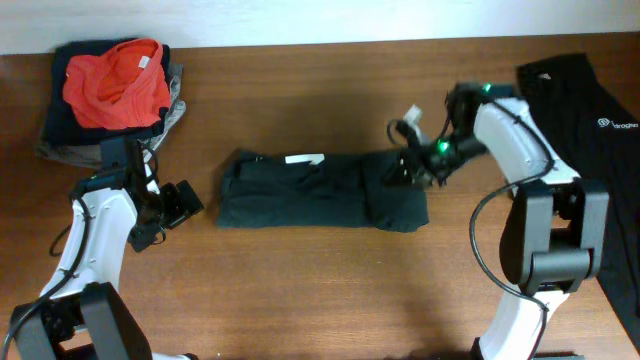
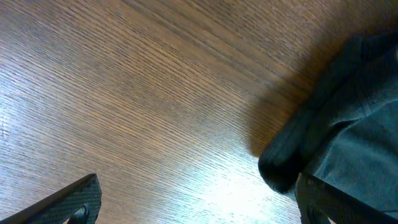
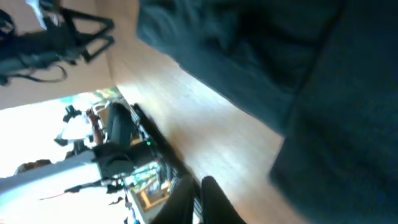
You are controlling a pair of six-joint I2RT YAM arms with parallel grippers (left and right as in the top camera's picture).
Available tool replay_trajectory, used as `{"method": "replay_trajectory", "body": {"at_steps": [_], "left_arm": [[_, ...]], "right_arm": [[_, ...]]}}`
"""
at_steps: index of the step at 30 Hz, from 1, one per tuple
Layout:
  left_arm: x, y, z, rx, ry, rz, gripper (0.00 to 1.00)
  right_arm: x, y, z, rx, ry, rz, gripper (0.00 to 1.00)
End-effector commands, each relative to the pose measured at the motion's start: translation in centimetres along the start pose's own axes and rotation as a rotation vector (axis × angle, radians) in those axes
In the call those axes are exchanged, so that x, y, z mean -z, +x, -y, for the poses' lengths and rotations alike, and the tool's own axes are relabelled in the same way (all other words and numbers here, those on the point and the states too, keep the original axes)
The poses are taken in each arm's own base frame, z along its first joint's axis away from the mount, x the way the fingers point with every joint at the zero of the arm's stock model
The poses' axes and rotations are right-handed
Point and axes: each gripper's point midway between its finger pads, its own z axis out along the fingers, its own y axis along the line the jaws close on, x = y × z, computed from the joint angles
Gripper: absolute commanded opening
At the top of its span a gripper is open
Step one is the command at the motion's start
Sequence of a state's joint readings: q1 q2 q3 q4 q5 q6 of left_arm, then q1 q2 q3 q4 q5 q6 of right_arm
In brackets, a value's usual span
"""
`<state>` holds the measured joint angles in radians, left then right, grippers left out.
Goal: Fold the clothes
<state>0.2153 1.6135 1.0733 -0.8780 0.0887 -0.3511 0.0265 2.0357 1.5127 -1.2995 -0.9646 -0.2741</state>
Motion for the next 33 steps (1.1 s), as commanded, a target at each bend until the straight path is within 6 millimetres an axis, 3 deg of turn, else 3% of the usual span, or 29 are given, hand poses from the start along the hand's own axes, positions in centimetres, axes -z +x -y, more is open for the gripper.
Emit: {"method": "replay_trajectory", "body": {"at_steps": [1, 6, 12, 17, 22, 26, 29, 33], "left_arm": [[-0.4, 0.3, 0.0, -0.003, -0.003, -0.014, 0.99], [-0.4, 0.3, 0.0, -0.003, -0.003, -0.015, 0.99], [-0.4, 0.3, 0.0, -0.003, -0.003, -0.015, 0.99], [-0.4, 0.6, 0.8, -0.003, 0.042, -0.031, 0.99], [-0.4, 0.6, 1.6, -0.029, 0.089, -0.035, 0.99], [-0.3, 0.6, 3.3, -0.146, 0.189, -0.03, 0.99], [-0.4, 0.4, 3.6, -0.154, 0.208, -0.02, 0.99], [-1.4, 0.2, 3.6, -0.202, 0.212, 0.0, 0.99]], "right_arm": [[-2.2, 1.1, 1.9, -0.017, -0.083, 0.005, 0.15], [-5.5, 2.0, 6.2, -0.055, -0.073, 0.06, 0.18], [-7.0, 2.7, 7.8, -0.005, -0.104, 0.104, 0.19], [-5.3, 1.2, 6.2, 0.001, -0.139, 0.141, 0.19], [-1.9, -0.2, 2.8, 0.052, -0.111, 0.187, 0.2], [0.5, -0.3, -0.5, 0.107, -0.08, 0.216, 0.33], [1.5, 0.3, -2.2, 0.128, -0.077, 0.228, 0.53], [1.8, 1.2, -3.1, 0.112, -0.083, 0.216, 0.54]]}}
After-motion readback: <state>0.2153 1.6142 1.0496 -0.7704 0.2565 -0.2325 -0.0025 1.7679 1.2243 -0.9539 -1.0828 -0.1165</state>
